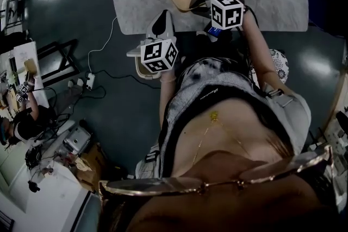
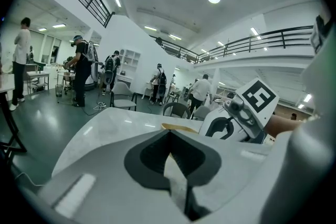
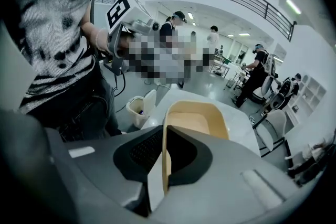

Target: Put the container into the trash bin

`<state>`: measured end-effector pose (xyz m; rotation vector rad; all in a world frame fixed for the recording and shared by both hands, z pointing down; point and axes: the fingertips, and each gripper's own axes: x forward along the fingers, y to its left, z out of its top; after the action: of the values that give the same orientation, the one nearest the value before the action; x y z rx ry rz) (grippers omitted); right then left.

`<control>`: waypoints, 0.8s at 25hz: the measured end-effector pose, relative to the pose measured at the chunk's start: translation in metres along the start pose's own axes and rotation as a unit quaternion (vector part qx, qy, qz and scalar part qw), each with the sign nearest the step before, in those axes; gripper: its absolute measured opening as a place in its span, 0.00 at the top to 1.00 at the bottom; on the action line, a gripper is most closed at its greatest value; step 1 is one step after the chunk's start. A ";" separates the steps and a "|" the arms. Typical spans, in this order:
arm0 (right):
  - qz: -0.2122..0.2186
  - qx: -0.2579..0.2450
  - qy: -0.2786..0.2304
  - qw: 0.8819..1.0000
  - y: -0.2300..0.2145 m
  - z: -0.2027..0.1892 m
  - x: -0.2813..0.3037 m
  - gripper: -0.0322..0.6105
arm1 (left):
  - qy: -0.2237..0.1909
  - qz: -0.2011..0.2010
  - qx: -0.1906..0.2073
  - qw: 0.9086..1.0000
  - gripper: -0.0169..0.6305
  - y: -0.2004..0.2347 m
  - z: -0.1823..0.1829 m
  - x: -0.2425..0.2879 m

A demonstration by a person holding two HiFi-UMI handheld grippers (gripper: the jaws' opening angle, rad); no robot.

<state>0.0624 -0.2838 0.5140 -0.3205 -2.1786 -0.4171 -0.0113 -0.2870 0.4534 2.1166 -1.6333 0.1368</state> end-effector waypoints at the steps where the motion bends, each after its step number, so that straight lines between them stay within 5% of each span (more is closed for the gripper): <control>1: 0.002 -0.003 -0.002 1.000 0.001 0.003 -0.004 0.88 | -0.002 0.001 0.000 1.000 0.97 -0.002 0.002 -0.002; 11: 0.044 -0.067 -0.032 0.996 -0.017 0.020 0.018 0.88 | -0.031 0.063 -0.004 0.998 0.97 0.031 -0.003 -0.005; 20: 0.068 -0.108 -0.032 0.991 0.023 0.086 0.061 0.88 | -0.068 0.146 0.003 0.987 0.97 0.099 -0.026 -0.134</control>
<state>-0.0266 -0.2233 0.5183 -0.6062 -2.1619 -0.5729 -0.1377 -0.1755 0.4589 1.9160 -2.0212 0.0911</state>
